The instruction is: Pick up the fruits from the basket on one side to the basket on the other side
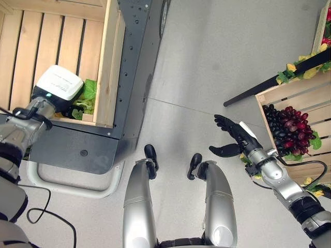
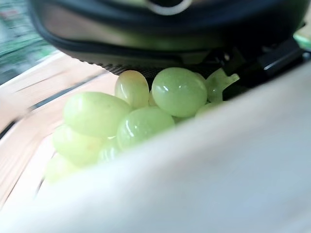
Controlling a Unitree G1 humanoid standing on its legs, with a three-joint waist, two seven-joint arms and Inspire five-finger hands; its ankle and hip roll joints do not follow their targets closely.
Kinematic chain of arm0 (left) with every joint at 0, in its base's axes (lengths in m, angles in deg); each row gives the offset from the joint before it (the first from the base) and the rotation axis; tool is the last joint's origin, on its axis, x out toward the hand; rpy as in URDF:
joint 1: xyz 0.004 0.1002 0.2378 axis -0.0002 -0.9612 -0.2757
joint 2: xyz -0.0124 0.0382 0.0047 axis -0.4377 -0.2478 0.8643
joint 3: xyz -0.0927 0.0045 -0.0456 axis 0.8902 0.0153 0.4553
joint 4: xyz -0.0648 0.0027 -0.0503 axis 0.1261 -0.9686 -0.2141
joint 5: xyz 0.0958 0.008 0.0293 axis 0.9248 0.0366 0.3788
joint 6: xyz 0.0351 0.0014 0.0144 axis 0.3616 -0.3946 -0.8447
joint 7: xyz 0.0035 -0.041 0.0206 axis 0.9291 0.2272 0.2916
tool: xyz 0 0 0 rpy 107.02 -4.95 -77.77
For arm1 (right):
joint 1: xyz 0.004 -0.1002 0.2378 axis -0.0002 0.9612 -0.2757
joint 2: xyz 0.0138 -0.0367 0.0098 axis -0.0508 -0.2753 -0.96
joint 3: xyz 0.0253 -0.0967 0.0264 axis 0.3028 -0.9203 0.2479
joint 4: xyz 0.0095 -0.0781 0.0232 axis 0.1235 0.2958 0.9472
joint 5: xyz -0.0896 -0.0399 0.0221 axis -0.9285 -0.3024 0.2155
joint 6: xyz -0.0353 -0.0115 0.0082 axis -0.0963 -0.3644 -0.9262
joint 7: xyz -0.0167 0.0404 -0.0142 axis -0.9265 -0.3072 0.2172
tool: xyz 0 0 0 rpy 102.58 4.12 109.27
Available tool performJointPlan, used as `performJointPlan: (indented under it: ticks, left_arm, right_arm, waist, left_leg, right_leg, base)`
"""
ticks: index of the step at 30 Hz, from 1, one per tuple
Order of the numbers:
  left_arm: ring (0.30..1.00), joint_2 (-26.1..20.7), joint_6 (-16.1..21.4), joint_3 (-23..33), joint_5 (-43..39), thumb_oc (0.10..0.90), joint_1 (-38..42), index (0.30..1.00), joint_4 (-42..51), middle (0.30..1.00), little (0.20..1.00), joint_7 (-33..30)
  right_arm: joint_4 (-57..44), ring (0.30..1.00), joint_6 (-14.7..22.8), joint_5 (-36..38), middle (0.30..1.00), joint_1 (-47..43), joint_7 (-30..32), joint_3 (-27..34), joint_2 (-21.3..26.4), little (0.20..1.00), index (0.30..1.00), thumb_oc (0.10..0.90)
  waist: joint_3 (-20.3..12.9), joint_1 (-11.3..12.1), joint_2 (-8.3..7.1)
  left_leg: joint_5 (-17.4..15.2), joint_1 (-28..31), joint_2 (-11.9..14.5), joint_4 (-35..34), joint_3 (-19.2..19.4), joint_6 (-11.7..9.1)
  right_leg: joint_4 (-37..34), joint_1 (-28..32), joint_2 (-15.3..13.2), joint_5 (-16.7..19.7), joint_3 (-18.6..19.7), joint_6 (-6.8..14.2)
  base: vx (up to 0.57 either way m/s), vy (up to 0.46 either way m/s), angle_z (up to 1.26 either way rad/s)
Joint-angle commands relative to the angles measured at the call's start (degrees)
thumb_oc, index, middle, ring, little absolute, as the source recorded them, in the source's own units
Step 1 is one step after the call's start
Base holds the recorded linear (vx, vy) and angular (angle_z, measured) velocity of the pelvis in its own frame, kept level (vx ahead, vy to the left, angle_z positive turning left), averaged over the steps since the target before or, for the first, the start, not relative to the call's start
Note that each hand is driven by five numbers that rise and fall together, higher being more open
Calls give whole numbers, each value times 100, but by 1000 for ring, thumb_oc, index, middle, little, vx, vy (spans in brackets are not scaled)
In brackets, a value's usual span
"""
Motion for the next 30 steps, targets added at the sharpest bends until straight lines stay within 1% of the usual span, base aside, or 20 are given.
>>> performJointPlan:
  ticks: [1,2,3,4,5,6,7,8,9,11,12,14,15,17,19,23,25,26,27,30]
  left_arm:
    - [300,63,-171,1350,-1618,400,-102,300,174,300,300,-871]
    - [300,148,-130,1687,-1828,400,-257,300,204,300,300,-916]
    - [300,182,-129,1829,-1964,400,-325,300,220,300,300,-935]
    - [300,309,-85,2340,-2233,400,-564,300,285,300,300,-953]
    - [300,309,-85,2340,-2233,400,-564,300,285,300,300,-953]
    - [300,337,-74,2505,-2374,400,-664,300,316,300,300,-962]
    - [300,505,17,3025,-2830,400,-812,300,381,300,300,-911]
    - [300,655,97,3543,-3294,400,-1061,300,545,300,300,-827]
    - [300,682,126,3626,-3405,400,-1096,300,576,300,300,-814]
    - [300,839,190,4003,-3833,400,-1233,300,717,300,300,-662]
    - [300,870,210,4054,-3935,400,-1262,300,744,300,300,-627]
    - [300,1008,246,4381,-4460,400,-1458,300,1027,300,300,-394]
    - [300,1012,229,4405,-4482,400,-1480,300,1051,300,300,-362]
    - [300,1067,389,4578,-5022,400,-1631,300,1227,300,300,-123]
    - [300,1111,410,4664,-5309,400,-1711,300,1358,300,300,111]
    - [300,1191,564,4684,-6001,400,-1799,300,1594,300,300,489]
    - [300,1308,530,4681,-6547,400,-1802,300,1845,300,300,746]
    - [300,1319,516,4679,-6571,400,-1798,300,1859,300,300,775]
    - [300,1419,501,4648,-6854,400,-1761,300,1972,300,300,939]
    - [300,1745,420,4483,-7044,400,-1700,300,2165,300,300,1218]
  right_arm:
    - [-488,900,596,154,900,163,100,705,34,900,900,800]
    - [-500,900,602,119,900,223,116,726,-42,900,900,800]
    - [-507,900,616,109,900,247,128,733,-74,900,900,800]
    - [-538,900,635,37,900,357,141,771,-187,900,900,800]
    - [-538,900,635,37,900,357,141,771,-187,900,900,800]
    - [-538,900,648,20,900,375,136,768,-212,900,900,800]
    - [-538,900,687,-22,900,474,132,831,-326,900,900,800]
    - [-587,900,645,-93,900,550,159,839,-421,900,900,800]
    - [-599,900,641,-102,900,561,167,844,-433,900,900,800]
    - [-636,900,595,-180,900,634,192,875,-534,900,900,800]
    - [-643,900,596,-207,900,651,210,871,-564,900,900,800]
    - [-719,900,578,-327,900,840,207,884,-687,900,900,800]
    - [-730,900,571,-332,900,857,205,883,-690,900,900,800]
    - [-800,900,573,-378,900,968,205,858,-762,900,900,800]
    - [-811,900,595,-440,900,1013,184,844,-820,900,900,800]
    - [-870,900,616,-469,900,1012,40,796,-849,900,900,800]
    - [-871,900,514,-339,900,953,-175,766,-863,900,900,800]
    - [-869,900,505,-323,900,948,-190,763,-865,900,900,800]
    - [-853,900,429,-132,900,900,-324,749,-889,900,900,800]
    - [-801,900,255,219,900,801,-441,729,-1020,900,900,800]
  waist:
    - [-67,152,194]
    - [-67,167,189]
    - [-67,170,187]
    - [-67,186,181]
    - [-67,186,181]
    - [-67,177,183]
    - [-67,230,177]
    - [-67,220,200]
    - [-67,218,206]
    - [-104,211,252]
    - [-131,209,264]
    - [-337,192,349]
    - [-352,189,356]
    - [-526,172,410]
    - [-623,171,441]
    - [-839,141,521]
    - [-1008,121,582]
    - [-1016,119,587]
    - [-1134,118,611]
    - [-1406,98,655]
  left_leg:
    - [-859,1215,-222,-640,250,-132]
    - [-860,1324,-242,-682,243,-127]
    - [-862,1375,-249,-700,242,-126]
    - [-867,1550,-280,-749,224,-123]
    - [-867,1550,-280,-749,224,-123]
    - [-868,1607,-287,-765,221,-123]
    - [-901,1817,-327,-787,182,-119]
    - [-921,2092,-359,-858,173,-119]
    - [-923,2144,-365,-875,172,-120]
    - [-917,2434,-406,-997,174,-131]
    - [-915,2487,-414,-1029,176,-133]
    - [-900,2840,-467,-1250,208,-150]
    - [-895,2873,-472,-1272,210,-152]
    - [-866,3164,-499,-1480,243,-172]
    - [-852,3314,-525,-1589,236,-186]
    - [-790,3665,-570,-1866,224,-230]
    - [-717,3925,-615,-2122,217,-277]
    - [-708,3953,-618,-2149,214,-282]
    - [-650,4100,-647,-2334,193,-321]
    - [-477,4478,-683,-2866,159,-429]
  right_leg:
    - [-184,425,93,337,-95,61]
    - [-207,512,85,347,-93,73]
    - [-221,556,83,353,-90,79]
    - [-271,708,82,373,-77,100]
    - [-271,708,82,373,-77,100]
    - [-292,762,82,379,-75,106]
    - [-329,943,77,375,-42,120]
    - [-402,1194,64,369,-35,139]
    - [-419,1240,61,368,-34,141]
    - [-536,1497,49,370,-17,155]
    - [-565,1542,47,369,-15,158]
    - [-802,1851,34,396,7,173]
    - [-828,1882,35,399,4,174]
    - [-1088,2163,52,405,-21,178]
    - [-1256,2341,79,414,-31,177]
    - [-1611,2758,165,351,-99,162]
    - [-1942,3078,259,316,-151,133]
    - [-1977,3113,268,317,-158,131]
    - [-2222,3307,337,341,-182,127]
    - [-2857,3781,502,416,-219,126]
  base:
    - [13,-89,1]
    - [16,-84,-1]
    - [19,-91,1]
    - [13,-62,1]
    - [13,-62,0]
    - [24,-77,1]
    - [53,-126,0]
    - [53,-120,-1]
    - [40,-86,3]
    - [40,-56,2]
    - [67,-62,-2]
    - [90,-70,-1]
    - [81,-65,-3]
    - [67,-86,-4]
    - [45,-87,-5]
    - [54,-95,-7]
    - [54,-83,-6]
    - [53,-96,-5]
    - [47,-100,-4]
    - [75,-144,-3]
